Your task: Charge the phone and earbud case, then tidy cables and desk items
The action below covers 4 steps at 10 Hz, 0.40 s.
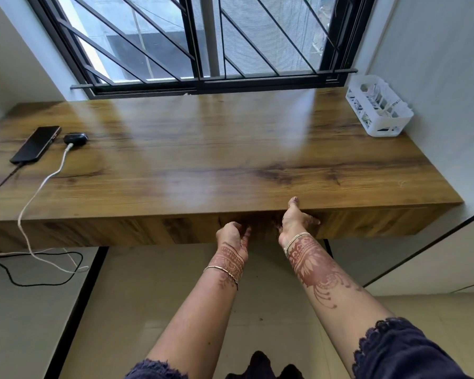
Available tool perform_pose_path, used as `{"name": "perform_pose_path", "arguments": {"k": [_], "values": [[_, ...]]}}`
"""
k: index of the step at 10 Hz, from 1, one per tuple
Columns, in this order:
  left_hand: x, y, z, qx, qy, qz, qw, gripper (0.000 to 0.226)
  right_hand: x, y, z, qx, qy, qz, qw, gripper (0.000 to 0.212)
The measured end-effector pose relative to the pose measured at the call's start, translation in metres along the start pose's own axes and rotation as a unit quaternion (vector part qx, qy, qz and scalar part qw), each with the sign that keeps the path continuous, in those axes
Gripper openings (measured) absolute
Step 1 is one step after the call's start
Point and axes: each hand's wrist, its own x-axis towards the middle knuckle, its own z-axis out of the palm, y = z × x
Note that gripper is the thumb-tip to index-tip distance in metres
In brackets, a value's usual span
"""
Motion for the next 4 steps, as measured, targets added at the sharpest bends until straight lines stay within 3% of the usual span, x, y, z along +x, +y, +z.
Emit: {"name": "perform_pose_path", "arguments": {"k": [2,3,4], "values": [[-0.016,0.005,-0.015,0.048,-0.040,0.019,0.998,0.021,-0.004,0.018,-0.020,-0.084,-0.022,-0.030,0.996,0.100],[-0.025,0.007,-0.017,0.112,-0.086,0.050,0.989,0.044,-0.018,0.027,-0.034,-0.133,-0.024,-0.086,0.987,0.074],[-0.029,0.007,-0.022,0.166,-0.099,0.068,0.979,0.046,-0.035,0.032,-0.034,-0.142,-0.033,-0.131,0.981,0.062]]}}
